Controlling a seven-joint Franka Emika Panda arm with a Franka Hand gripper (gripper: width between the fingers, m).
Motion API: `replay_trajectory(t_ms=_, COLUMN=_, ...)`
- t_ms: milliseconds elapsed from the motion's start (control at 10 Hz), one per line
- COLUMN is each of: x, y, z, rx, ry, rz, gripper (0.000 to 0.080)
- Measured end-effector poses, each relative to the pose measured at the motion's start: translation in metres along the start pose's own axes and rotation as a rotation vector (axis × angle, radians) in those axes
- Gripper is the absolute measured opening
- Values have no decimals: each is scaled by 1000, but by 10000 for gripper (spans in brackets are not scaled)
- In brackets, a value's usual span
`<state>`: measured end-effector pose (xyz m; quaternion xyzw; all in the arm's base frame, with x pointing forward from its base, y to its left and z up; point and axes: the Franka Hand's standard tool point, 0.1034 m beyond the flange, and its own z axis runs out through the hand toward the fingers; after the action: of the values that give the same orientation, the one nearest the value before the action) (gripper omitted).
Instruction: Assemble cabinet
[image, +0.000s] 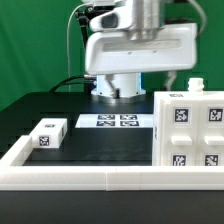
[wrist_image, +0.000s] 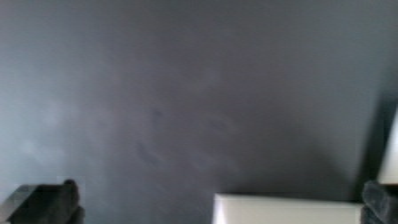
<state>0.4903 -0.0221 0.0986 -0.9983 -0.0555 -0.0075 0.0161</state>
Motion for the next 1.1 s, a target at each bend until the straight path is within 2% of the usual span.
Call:
replay_trajectory(t_ms=100, x=-8, y=29, z=-1, rx=-1, ry=-20, rz=18, gripper=796)
replay_trajectory(t_ms=200, x=-14, y=46, z=-2, rx=2, ry=-36, rz=33, gripper=796)
replay_trajectory(t_ms=900, x=-16, y=46, z=0, rx=5, ry=-44, rz=19, gripper=796)
replay_trajectory(t_ms=1100, x=-40, y=77, z=11, rx=-5, ry=-44, rz=-37, gripper=796)
